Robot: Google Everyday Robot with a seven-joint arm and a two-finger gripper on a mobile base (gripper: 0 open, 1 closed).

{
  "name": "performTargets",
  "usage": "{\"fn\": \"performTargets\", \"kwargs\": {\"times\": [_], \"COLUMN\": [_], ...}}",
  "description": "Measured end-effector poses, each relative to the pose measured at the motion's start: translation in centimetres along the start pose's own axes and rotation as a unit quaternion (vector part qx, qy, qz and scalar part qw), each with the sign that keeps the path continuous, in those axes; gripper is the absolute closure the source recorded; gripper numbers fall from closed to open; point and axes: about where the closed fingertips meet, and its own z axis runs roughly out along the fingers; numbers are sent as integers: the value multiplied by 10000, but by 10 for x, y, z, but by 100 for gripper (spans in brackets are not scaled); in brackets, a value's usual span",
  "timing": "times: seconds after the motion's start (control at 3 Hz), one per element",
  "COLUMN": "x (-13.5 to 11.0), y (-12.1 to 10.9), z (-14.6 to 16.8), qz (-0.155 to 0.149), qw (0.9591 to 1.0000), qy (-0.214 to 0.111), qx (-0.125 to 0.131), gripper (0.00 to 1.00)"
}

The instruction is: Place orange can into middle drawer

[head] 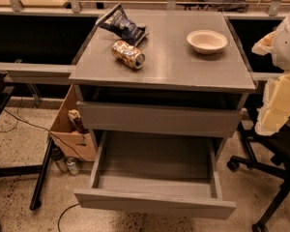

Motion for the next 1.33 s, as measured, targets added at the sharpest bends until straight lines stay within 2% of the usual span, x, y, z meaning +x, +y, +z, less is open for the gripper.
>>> {"fn": "performTargets", "kwargs": {"times": [0.33,0.67,1.0,1.33], "x": [0,1,-3,-19], "y": [0,0,-6,-22], "z": [0,-3,-11,-27], "qz": [0,34,118,98], "qw": [10000,9999,9994,9984], "qy": [0,-54,-205,-357], "qx": [0,114,238,415], "gripper": [0,0,0,0]}}
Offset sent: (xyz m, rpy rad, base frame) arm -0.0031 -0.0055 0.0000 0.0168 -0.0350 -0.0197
